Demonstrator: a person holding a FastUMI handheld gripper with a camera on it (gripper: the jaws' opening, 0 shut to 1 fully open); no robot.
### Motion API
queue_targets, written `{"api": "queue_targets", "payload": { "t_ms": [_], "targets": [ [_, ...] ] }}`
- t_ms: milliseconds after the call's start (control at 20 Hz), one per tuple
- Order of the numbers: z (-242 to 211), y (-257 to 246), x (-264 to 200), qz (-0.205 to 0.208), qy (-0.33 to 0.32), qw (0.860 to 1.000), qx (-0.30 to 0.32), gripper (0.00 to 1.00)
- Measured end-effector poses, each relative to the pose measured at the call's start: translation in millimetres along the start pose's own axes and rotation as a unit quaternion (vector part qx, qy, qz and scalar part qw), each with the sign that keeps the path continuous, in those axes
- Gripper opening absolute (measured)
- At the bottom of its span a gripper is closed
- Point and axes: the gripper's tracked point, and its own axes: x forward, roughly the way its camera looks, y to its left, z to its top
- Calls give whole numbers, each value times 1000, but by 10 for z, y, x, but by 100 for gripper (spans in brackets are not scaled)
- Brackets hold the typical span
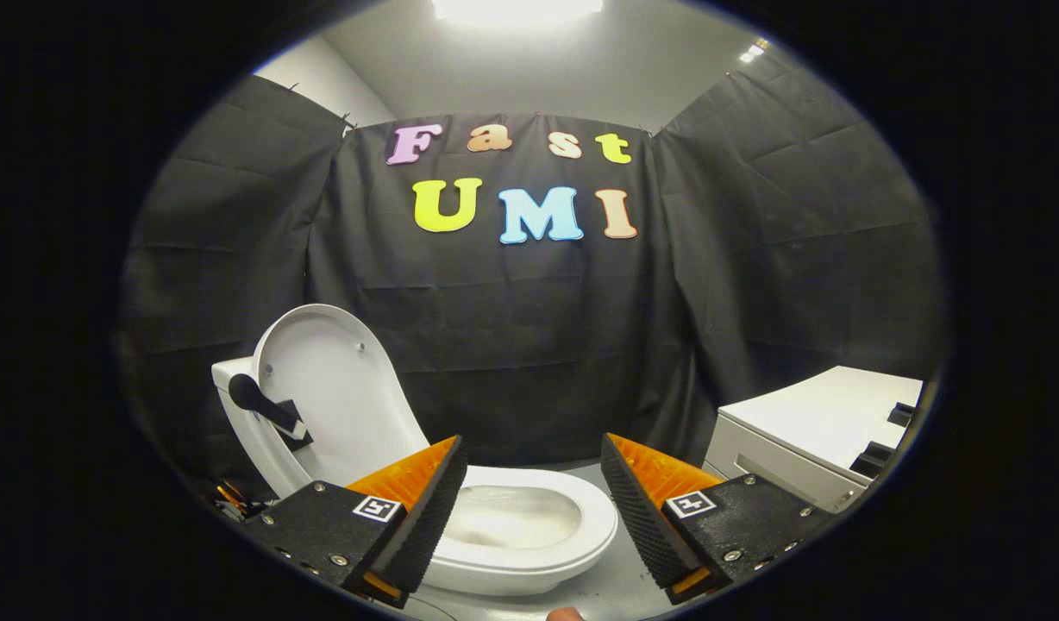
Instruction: Open the toilet lid.
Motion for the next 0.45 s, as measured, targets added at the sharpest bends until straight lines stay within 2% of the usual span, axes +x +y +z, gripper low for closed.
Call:
{"api": "queue_targets", "payload": {
  "t_ms": [450],
  "targets": [
    [4, -30, 20, 0, -2, 1000, -5, 96]
  ]
}}
